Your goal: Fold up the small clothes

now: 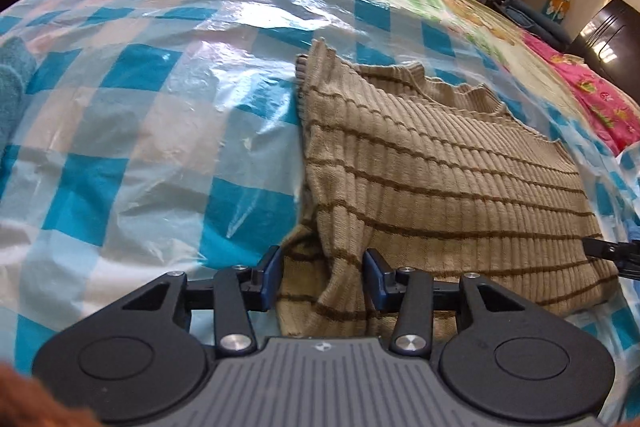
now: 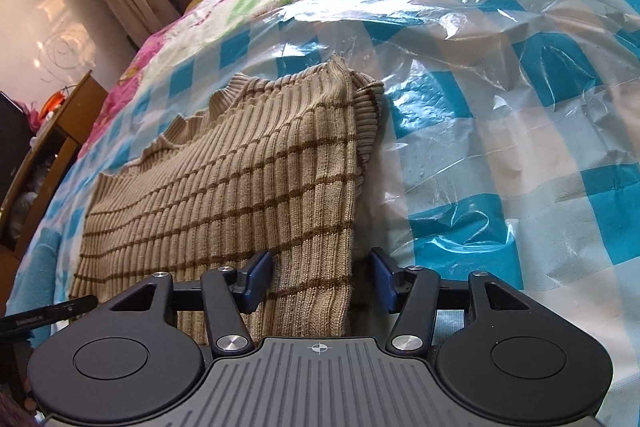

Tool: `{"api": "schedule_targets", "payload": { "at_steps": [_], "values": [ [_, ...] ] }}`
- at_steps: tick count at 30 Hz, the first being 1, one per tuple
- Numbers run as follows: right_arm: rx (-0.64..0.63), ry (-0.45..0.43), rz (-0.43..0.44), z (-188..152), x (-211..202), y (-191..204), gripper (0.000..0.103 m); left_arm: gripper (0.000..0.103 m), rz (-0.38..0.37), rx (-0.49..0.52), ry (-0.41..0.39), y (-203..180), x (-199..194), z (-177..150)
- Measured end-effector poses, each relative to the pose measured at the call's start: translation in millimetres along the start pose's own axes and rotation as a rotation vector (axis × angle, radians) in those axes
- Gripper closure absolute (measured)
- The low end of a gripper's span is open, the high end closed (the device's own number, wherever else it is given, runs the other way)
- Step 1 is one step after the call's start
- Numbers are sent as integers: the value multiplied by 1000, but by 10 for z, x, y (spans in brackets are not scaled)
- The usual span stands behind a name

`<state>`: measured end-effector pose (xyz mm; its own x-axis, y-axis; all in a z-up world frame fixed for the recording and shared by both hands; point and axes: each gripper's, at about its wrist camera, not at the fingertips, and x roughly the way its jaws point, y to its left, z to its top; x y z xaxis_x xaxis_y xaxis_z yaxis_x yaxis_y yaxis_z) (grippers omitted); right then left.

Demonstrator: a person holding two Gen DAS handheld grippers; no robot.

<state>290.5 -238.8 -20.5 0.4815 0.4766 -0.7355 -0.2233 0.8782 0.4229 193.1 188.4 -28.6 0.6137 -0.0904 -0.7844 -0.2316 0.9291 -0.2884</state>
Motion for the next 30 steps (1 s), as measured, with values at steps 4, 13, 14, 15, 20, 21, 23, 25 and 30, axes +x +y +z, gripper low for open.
{"api": "schedule_targets", "payload": {
  "at_steps": [4, 13, 14, 15, 20, 21, 23, 25, 30],
  "values": [
    [39, -2, 11, -16, 41, -46, 48, 52, -18, -15, 26, 69, 85, 1],
    [-8, 36, -10, -72, -11, 25, 88, 72, -9, 34, 102, 1, 68, 13],
    [-18, 42, -15, -67, -24, 39, 89, 73, -5, 22, 114, 7, 80, 41],
    [-29, 45, -23, -55, -29, 58, 89, 73, 0, 12, 127, 11, 92, 69],
    [-58, 72, -47, -31, -87, 116, 90, 78, 1, 41, 168, -99, 14, 6],
    [-70, 78, -49, -57, -121, 118, 90, 78, -1, 56, 175, -116, -6, -49],
    [-94, 98, -56, -161, -204, 90, 90, 78, -12, 63, 187, -133, -53, -159],
    [-93, 115, -56, -288, -315, 42, 90, 78, -34, 55, 201, -137, -137, -271],
    [-97, 152, -43, -750, -778, -35, 90, 78, -65, 85, 273, -181, -422, -699]
  ]
}}
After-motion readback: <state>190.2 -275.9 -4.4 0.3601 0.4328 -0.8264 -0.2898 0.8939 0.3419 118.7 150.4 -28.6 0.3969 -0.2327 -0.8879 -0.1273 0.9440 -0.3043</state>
